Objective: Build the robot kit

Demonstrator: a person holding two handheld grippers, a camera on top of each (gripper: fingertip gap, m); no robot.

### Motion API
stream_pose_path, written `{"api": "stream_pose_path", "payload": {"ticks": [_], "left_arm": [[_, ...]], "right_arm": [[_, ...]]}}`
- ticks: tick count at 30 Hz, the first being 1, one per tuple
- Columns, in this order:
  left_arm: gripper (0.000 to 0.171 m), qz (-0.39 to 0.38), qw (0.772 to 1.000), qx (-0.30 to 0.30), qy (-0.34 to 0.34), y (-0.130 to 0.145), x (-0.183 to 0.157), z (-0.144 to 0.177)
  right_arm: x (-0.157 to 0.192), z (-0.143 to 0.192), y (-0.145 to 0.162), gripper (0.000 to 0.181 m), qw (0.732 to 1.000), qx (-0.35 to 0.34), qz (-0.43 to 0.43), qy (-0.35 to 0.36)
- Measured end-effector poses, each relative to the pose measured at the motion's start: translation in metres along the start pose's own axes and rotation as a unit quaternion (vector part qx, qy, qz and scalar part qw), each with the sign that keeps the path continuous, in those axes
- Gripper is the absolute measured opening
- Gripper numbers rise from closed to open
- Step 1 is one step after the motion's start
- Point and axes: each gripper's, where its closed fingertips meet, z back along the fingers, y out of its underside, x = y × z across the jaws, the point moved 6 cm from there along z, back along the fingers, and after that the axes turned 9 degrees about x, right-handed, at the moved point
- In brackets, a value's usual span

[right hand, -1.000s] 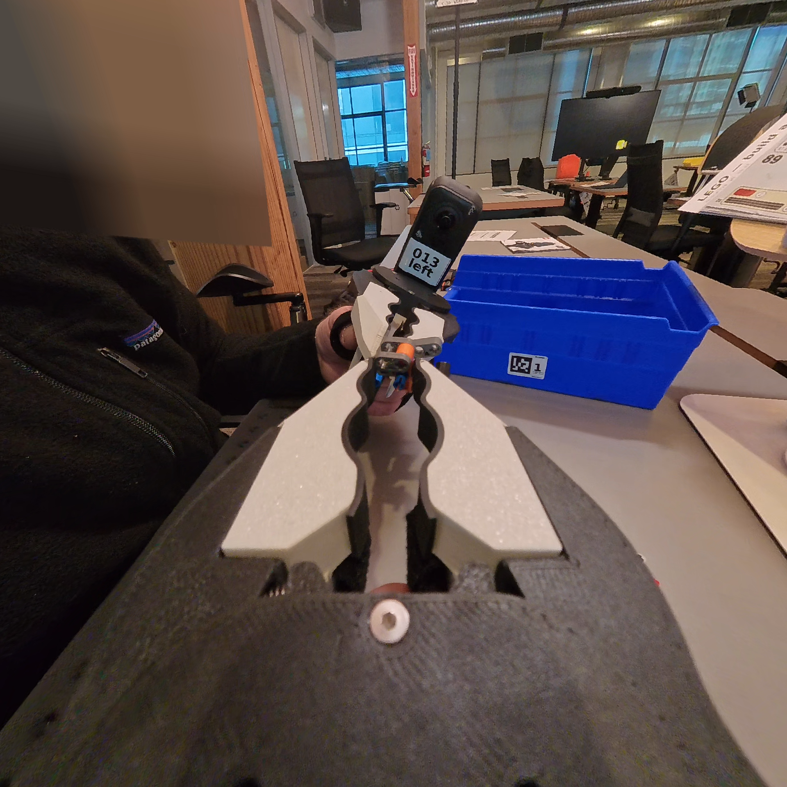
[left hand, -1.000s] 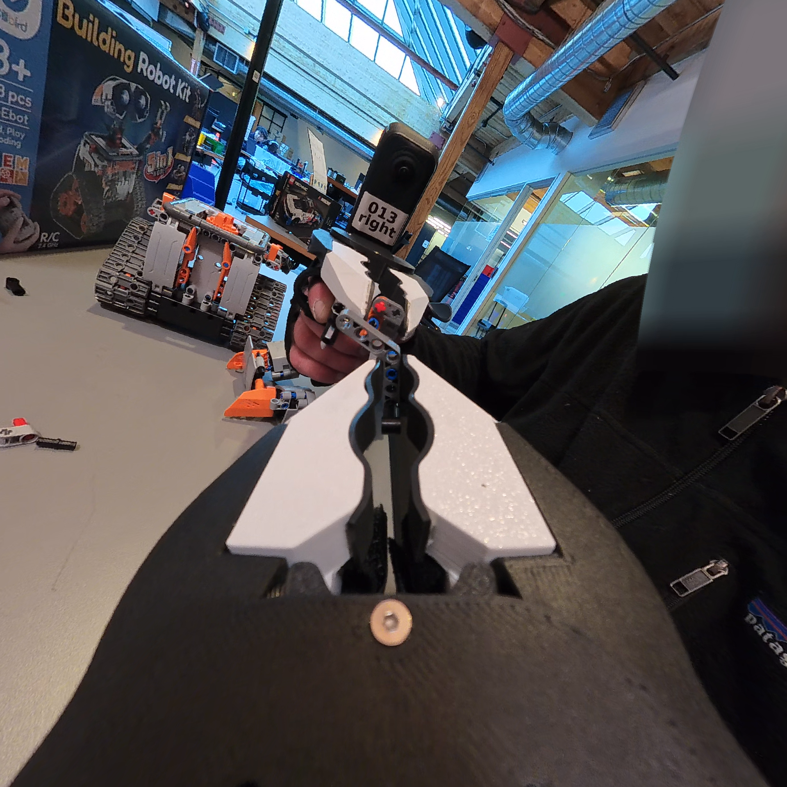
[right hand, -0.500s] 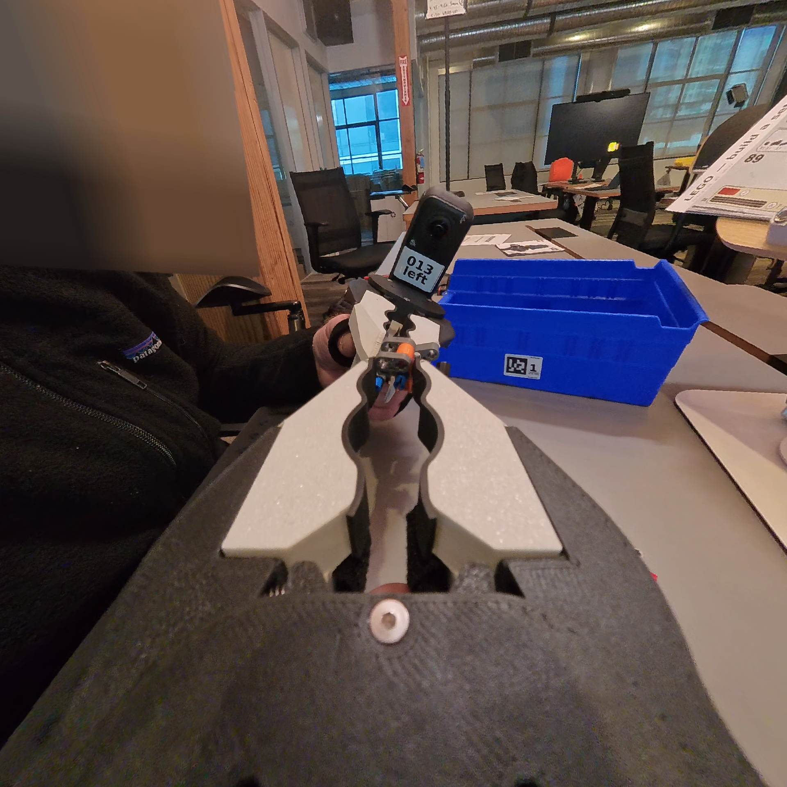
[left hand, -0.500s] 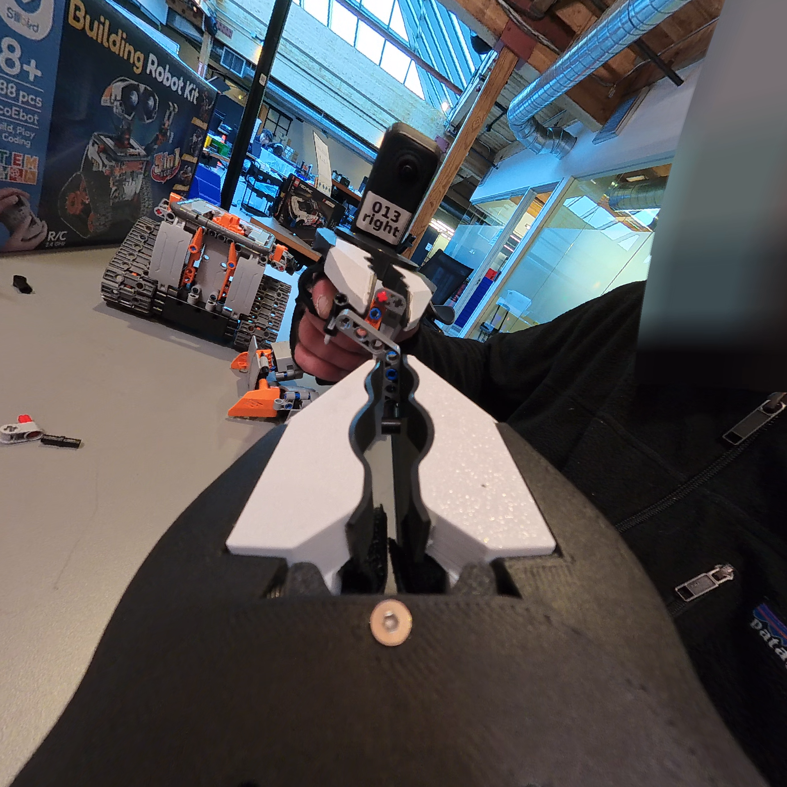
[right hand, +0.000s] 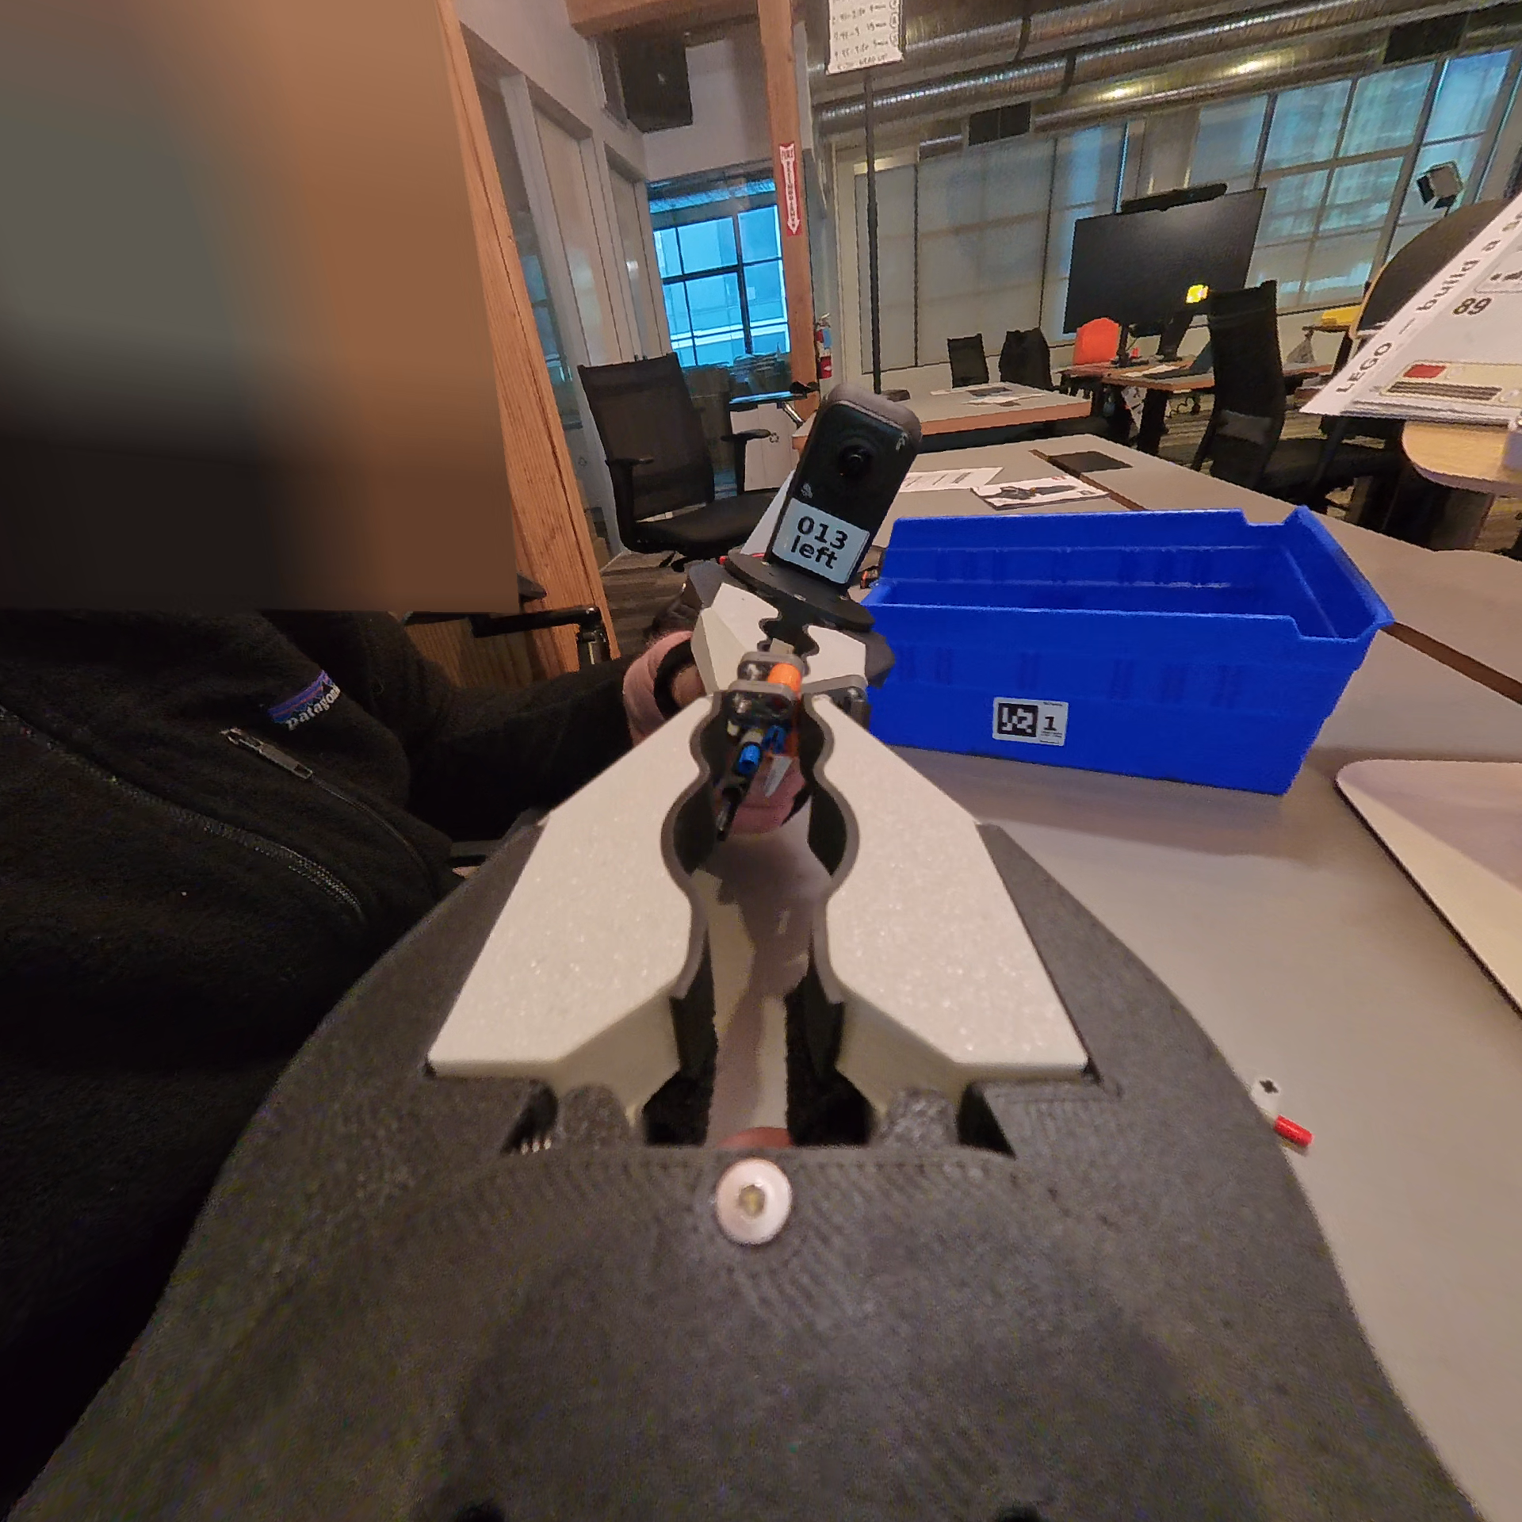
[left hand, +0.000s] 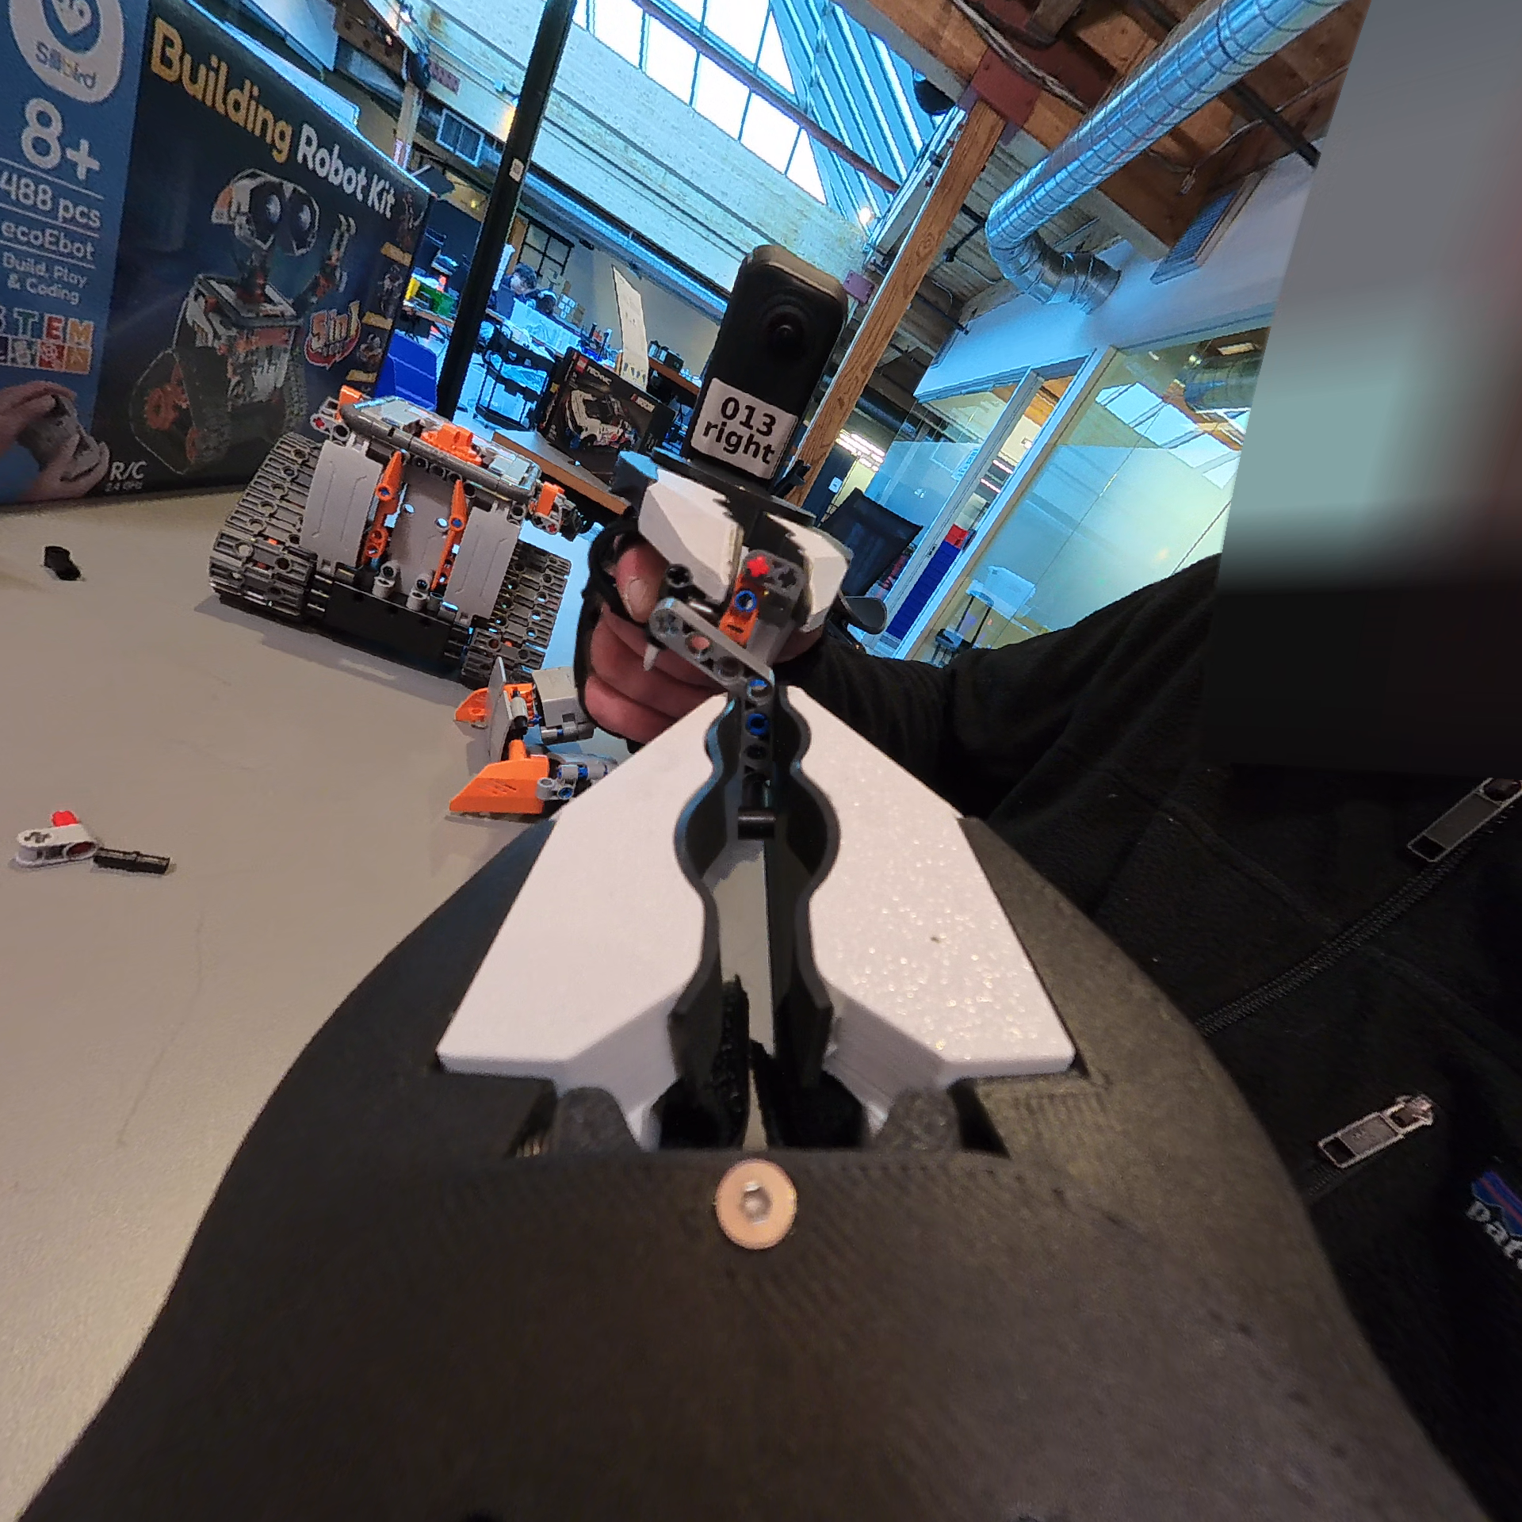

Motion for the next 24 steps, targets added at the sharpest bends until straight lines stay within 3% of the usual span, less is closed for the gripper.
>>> {"api": "stream_pose_path", "payload": {"ticks": [24], "left_arm": [[0.006, -0.023, 1.000, -0.003, 0.007, -0.0007, -0.0056, -0.0043]], "right_arm": [[0.0015, -0.0071, 0.0069, 0.014, 0.999, 0.007, -0.026, -0.019]]}}
